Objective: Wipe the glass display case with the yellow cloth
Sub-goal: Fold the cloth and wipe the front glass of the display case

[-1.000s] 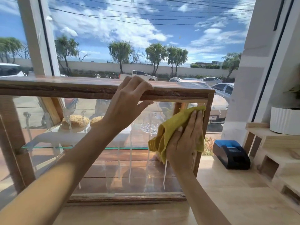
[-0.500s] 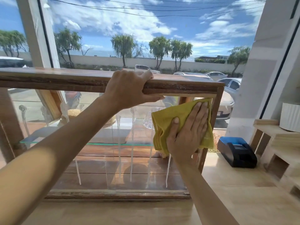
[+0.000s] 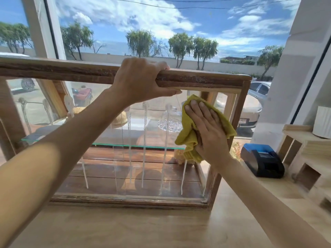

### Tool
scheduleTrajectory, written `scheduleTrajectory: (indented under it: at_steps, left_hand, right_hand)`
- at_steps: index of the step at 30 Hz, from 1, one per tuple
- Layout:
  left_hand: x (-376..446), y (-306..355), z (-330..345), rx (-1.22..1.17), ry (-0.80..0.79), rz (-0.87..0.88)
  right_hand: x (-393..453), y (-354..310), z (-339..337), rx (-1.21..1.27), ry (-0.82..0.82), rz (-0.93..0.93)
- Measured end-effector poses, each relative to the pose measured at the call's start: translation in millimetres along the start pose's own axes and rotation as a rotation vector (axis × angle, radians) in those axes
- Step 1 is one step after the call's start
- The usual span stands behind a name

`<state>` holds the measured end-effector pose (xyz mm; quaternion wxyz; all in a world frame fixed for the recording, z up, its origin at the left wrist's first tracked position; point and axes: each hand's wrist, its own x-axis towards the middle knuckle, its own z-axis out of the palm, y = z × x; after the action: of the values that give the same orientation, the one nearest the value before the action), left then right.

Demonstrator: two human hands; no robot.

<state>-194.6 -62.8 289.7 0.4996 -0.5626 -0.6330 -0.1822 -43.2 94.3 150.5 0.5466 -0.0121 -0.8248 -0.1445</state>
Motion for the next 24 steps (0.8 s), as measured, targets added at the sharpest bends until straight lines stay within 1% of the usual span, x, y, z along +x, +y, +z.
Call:
scheduleTrajectory:
  at_steps: [5,10,17,24]
  left_hand:
    - [0,-2,1,-0.032,-0.031,-0.003]
    - [-1,0,-1,-0.003,-0.041,0.003]
    - [-1,1,-2,0.013,-0.020,-0.001]
    - [-1,-1,0,-0.001,-0.020,-0.003]
  right_hand:
    - [-5,7,-7,0.037,-0.174,-0.156]
    - [-21,5,-6,0.060,-0.283,-0.182]
    - [-61,-4,5,0.069,-0.327,-0.204]
    - [-111,-15,24,-0.006,-0.310,-0.263]
